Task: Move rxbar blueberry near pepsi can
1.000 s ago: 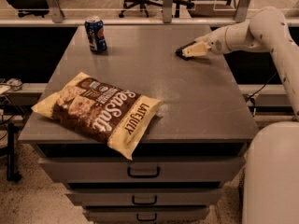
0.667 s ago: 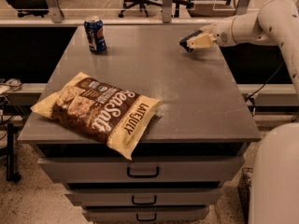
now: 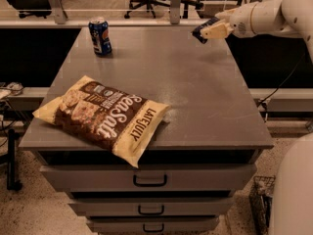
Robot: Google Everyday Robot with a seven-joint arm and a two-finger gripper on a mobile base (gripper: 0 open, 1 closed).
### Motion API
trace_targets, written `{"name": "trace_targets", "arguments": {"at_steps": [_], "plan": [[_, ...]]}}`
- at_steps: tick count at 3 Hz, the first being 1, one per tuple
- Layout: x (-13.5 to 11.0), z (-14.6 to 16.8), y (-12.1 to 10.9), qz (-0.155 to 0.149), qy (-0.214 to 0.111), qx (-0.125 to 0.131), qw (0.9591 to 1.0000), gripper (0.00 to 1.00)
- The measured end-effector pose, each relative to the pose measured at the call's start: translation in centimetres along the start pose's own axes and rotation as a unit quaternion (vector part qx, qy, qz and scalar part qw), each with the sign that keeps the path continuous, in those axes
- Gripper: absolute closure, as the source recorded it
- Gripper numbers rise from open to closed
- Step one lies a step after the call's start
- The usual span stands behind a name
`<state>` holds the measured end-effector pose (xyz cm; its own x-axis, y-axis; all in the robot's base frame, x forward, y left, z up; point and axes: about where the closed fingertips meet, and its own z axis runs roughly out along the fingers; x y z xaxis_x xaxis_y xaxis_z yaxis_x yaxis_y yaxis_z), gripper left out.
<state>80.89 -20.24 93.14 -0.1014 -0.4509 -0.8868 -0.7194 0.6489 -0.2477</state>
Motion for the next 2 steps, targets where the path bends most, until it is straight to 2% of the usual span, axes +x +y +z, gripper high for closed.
{"name": "trace_targets", "arguments": {"at_steps": [1,2], "plan": [[-2.6,2.4,2.8,-0.016,-0.031,-0.034,0.9988,1.00],[-6.1,6.5,8.7,-0.035,-0.074,-0.107,0.9909,1.00]]}}
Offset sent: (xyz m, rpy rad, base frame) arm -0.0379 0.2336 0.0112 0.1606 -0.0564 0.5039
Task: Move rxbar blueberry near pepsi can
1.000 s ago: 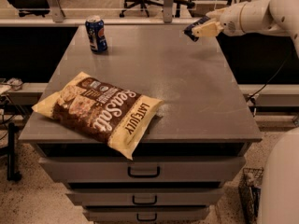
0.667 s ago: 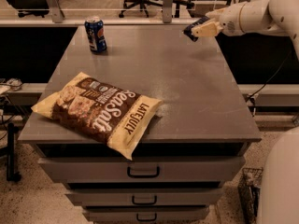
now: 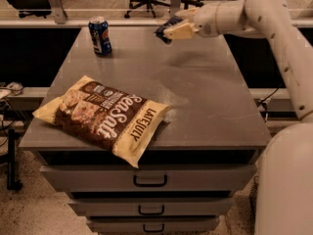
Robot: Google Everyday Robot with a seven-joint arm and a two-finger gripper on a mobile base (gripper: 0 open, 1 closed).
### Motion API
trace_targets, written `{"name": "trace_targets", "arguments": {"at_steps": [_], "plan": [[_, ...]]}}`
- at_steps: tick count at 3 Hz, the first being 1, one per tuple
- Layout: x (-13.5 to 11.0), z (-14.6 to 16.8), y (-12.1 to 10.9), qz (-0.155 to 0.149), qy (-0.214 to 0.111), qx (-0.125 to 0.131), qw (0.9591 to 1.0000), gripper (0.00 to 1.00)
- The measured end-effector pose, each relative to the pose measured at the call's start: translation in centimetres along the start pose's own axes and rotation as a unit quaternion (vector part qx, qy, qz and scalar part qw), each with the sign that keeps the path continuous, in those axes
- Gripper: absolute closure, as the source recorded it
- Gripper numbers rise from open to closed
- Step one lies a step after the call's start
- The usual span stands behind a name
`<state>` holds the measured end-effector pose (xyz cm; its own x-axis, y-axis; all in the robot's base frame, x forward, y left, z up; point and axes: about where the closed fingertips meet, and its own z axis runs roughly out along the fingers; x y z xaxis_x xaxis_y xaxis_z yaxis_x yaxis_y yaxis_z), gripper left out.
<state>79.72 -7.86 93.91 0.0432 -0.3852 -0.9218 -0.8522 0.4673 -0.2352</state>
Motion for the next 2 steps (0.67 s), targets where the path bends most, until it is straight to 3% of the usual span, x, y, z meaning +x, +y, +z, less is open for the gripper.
{"name": "trace_targets", "arguments": {"at_steps": [1,2], "plan": [[-2.4,5.8,5.8,-0.008,-0.031,-0.087,0.9957,1.00],[-2.6,10.3,9.9,-0.008,-0.038,-0.138,0.9896,1.00]]}}
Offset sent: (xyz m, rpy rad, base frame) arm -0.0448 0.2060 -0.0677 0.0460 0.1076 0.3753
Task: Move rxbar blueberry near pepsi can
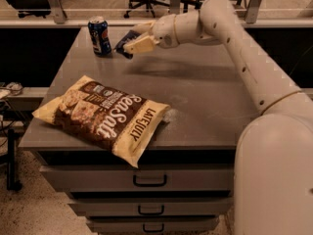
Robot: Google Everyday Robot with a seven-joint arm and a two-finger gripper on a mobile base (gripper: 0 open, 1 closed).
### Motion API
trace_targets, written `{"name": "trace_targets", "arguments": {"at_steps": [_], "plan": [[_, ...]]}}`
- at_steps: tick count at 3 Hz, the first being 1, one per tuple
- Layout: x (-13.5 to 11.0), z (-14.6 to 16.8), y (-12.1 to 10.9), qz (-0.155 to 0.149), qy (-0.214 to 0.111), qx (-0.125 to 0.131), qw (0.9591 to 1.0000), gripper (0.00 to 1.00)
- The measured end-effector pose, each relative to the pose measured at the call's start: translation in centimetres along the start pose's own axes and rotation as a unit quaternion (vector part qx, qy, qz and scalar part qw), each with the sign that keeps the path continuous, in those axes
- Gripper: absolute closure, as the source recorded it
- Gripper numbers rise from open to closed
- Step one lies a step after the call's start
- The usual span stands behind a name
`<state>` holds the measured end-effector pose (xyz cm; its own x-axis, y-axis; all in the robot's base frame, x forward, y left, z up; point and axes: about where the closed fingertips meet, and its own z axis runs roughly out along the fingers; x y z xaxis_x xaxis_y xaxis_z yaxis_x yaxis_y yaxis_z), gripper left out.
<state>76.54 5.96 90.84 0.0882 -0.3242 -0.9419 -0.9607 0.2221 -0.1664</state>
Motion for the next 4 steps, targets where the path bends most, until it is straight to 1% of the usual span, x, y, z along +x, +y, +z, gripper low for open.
{"name": "trace_targets", "arguments": {"at_steps": [1,2,3,4], "plan": [[1.3,4.2,1.0,0.010,0.003,-0.015,0.9998,1.00],[2.6,6.7,0.3,0.022,0.008,0.004,0.9997,1.00],[3.5,8.1,-1.7,0.025,0.012,0.038,0.9989,1.00],[4.0,8.7,-3.9,0.027,0.016,0.069,0.9971,0.84]]}}
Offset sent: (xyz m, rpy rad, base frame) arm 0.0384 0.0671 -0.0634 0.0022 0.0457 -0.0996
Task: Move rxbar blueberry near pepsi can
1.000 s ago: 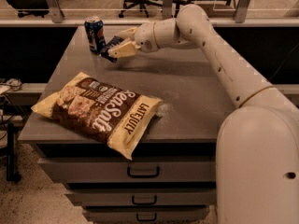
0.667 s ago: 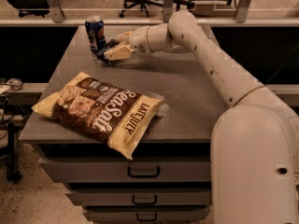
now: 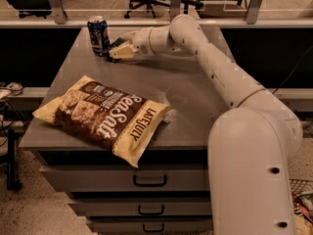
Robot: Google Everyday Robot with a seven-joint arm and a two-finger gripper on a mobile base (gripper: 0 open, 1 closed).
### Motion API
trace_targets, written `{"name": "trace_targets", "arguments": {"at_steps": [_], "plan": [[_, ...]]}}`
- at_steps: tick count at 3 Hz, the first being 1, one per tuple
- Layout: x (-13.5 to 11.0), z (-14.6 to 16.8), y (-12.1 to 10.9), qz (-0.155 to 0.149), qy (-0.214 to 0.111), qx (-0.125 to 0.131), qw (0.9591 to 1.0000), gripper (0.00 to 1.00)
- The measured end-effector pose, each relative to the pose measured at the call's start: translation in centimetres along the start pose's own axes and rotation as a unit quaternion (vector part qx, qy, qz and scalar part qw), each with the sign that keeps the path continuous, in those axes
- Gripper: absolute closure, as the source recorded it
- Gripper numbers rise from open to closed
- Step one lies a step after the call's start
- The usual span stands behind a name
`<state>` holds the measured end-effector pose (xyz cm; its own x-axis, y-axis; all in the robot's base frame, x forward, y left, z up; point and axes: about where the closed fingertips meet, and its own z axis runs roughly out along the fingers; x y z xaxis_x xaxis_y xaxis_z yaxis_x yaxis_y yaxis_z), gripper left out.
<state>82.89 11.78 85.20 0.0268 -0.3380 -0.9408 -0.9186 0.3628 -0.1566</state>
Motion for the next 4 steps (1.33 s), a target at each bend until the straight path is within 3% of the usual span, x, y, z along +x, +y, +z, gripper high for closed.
{"name": "trace_targets", "arguments": {"at_steps": [1,3,4], "plan": [[0.0,0.3,-1.5,0.002,0.000,0.019,0.9998,0.61],[-1.3,-0.4,-2.3,0.003,-0.015,0.027,0.9995,0.13],[-3.0,-2.3,-2.3,-0.005,-0.030,0.025,0.9992,0.00]]}}
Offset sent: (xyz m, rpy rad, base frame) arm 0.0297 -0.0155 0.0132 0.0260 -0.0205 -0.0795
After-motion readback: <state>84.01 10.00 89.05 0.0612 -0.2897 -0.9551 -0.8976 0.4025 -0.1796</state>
